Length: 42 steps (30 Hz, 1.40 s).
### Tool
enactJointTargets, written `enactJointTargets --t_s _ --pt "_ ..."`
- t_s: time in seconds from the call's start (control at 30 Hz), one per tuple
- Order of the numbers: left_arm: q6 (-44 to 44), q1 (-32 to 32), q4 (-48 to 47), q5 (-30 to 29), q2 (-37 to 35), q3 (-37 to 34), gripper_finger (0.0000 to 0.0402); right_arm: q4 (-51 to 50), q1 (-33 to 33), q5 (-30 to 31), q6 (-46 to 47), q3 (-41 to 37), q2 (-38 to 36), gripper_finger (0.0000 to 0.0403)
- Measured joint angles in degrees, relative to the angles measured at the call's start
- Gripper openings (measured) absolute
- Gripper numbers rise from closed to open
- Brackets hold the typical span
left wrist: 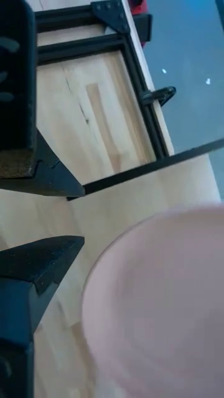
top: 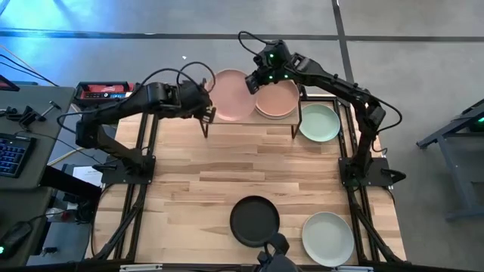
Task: Place and stack plates onto a shelf
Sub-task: Put the pink plate on the shelf
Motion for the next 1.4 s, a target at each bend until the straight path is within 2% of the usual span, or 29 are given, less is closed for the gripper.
enactJointTargets --t_s 0.17,0.3,0.5,1.0,1.13,1.33,1.4 --pt "0.0 2.7 2.2 0.4 0.0 0.0 0.0104 -0.2 0.0 -0.3 -0.9 0.0 0.0 0.0000" --pt "0.8 5.3 4.8 2.5 0.0 0.0 0.0104 0.0 0.1 -2.8 -0.9 0.0 -0.1 0.0000" --pt "1.5 8.0 8.2 4.9 0.0 0.0 0.0104 0.0 0.9 -3.4 -1.0 0.0 -0.1 0.0000" --pt "2.2 9.2 9.2 6.8 0.0 0.0 0.0102 0.5 2.3 -5.7 -0.9 0.0 -1.1 0.0000" --pt "2.6 9.2 9.6 6.8 0.0 0.0 0.0081 0.4 2.3 -5.7 -1.0 0.0 -1.5 0.0000" --pt "3.5 9.2 10.1 6.8 0.0 0.0 0.0013 0.5 2.3 -5.6 -0.9 0.0 -1.5 0.0000" --pt "3.5 9.2 10.0 6.8 0.0 0.0 0.0006 0.5 2.3 -5.7 -0.7 0.0 -1.5 0.0000"
